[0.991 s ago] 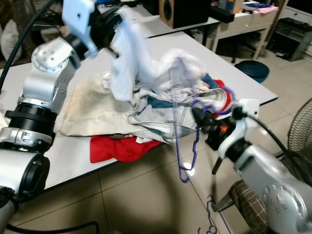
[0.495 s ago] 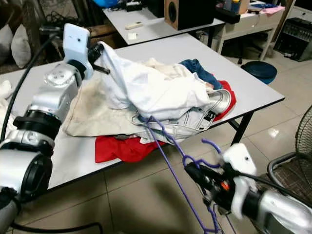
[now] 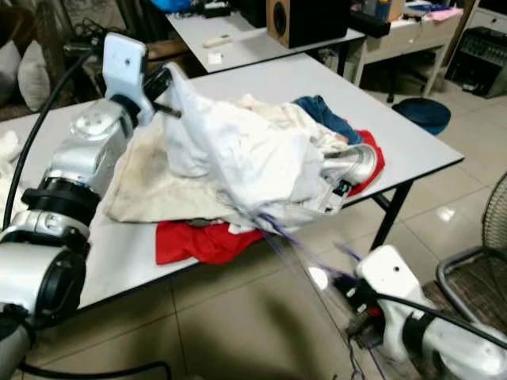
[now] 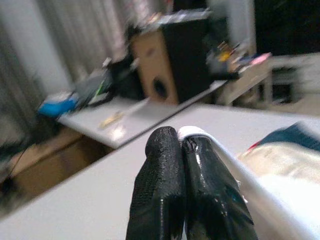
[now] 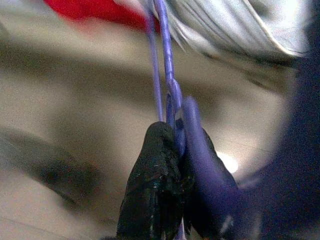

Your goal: Hang hanger

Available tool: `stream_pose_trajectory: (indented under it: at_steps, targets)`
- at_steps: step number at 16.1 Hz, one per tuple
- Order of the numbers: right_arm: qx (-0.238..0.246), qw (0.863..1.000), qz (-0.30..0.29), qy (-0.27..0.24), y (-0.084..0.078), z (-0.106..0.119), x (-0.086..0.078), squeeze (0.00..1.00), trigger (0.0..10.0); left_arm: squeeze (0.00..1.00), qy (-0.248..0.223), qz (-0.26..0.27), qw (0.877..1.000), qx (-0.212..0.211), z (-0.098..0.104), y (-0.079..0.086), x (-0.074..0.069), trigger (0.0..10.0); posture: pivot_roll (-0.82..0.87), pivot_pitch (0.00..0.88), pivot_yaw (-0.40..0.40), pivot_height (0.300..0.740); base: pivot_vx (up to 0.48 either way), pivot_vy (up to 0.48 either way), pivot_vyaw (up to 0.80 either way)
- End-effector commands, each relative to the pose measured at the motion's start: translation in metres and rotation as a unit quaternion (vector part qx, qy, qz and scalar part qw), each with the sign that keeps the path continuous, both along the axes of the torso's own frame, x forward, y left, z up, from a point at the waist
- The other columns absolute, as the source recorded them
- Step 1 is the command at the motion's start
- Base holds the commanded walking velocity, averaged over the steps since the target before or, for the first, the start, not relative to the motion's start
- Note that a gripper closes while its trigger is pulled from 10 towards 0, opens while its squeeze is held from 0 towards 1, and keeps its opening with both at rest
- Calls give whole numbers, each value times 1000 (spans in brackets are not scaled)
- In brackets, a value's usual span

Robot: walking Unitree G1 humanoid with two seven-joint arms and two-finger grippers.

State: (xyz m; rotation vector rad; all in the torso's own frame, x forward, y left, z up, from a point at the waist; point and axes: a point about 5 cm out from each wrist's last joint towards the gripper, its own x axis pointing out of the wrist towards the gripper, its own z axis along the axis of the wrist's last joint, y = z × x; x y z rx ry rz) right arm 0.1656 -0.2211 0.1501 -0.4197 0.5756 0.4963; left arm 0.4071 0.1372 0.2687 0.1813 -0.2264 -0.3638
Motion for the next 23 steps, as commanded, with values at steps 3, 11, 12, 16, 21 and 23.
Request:
stream_pose_trajectory:
  at_steps: [3,11,12,16,21,23]
  targets:
    - [13,998,3,-57,11,9,10,0,10000,0,-42,-94,995,-12,28,-25,-11,0,-118,0,140,740,0,0,0]
    - [199,951,92,-220,45,69,18,0,10000,0,-83,-29,961,-263,86,4,-10,0,-118,0,135,740,0,0,0]
    - [243,932,92,-252,41,82,17,0,10000,0,-76,50,959,-269,80,27,-4,0,-120,0,136,740,0,0,0]
    - [93,976,1,-196,8,58,29,0,10000,0,-27,127,979,-156,49,43,4,0,-134,0,141,740,0,0,0]
    - [-103,987,84,-85,1,24,17,0,10000,0,-32,78,991,-109,45,19,5,0,-129,0,131,740,0,0,0]
    - [-8,986,126,-110,20,35,10,0,10000,0,-33,75,991,-105,44,18,5,0,-130,0,131,740,0,0,0]
